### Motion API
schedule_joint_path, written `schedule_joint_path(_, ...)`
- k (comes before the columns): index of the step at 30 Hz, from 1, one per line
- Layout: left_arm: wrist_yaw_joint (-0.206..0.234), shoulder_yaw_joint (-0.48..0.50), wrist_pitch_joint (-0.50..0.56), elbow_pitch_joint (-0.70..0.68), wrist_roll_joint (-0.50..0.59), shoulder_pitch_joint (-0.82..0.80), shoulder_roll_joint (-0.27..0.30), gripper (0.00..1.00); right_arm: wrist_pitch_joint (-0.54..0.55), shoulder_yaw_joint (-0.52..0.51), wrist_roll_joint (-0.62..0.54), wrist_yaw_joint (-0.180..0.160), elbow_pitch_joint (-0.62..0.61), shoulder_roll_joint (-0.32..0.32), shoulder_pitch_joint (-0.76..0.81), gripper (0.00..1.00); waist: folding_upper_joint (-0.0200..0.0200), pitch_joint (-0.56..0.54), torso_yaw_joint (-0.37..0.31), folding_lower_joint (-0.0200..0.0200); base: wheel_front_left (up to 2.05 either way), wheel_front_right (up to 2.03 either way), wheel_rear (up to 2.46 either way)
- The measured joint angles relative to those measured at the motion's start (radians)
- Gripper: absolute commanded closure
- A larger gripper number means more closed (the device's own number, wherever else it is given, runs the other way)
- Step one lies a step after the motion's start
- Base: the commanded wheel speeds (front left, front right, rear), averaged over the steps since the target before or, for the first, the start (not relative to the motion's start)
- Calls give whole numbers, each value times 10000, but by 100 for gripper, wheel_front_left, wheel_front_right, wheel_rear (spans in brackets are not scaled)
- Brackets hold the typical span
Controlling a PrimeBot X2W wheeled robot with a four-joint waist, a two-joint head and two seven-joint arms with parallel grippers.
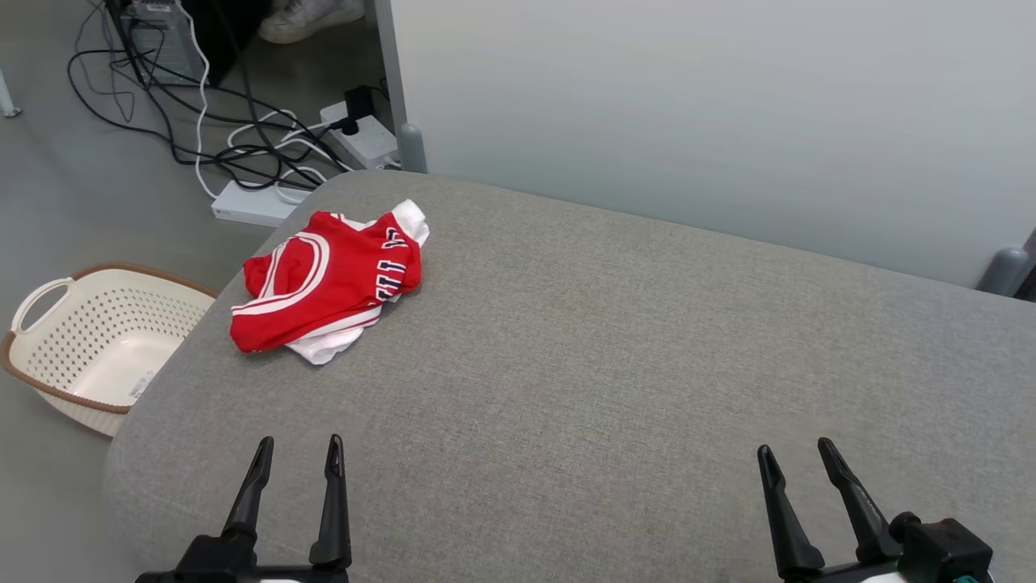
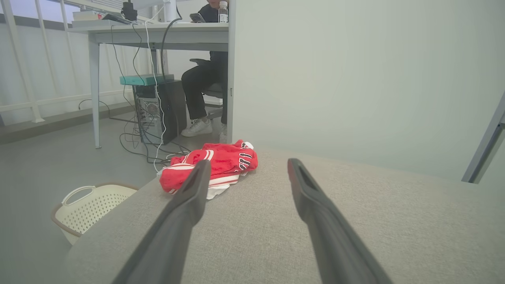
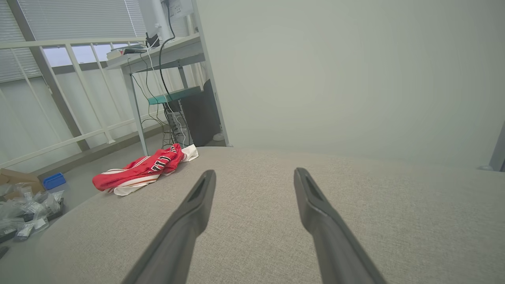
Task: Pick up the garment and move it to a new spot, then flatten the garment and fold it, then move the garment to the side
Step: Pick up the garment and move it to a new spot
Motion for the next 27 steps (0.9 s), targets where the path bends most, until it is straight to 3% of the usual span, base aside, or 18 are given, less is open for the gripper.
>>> schedule_joint_path(11, 219, 69, 0, -13, -395, -1, 0, 0, 0, 127, 184, 0, -153, -173, -50, 0, 0, 104, 770, 0, 0, 0, 0)
schedule_joint_path(27, 267, 180, 0, -17, -694, -199, -2, 0, 0, 345, 180, 0, -182, -391, -179, 0, 0, 541, 1219, 0, 0, 0, 0)
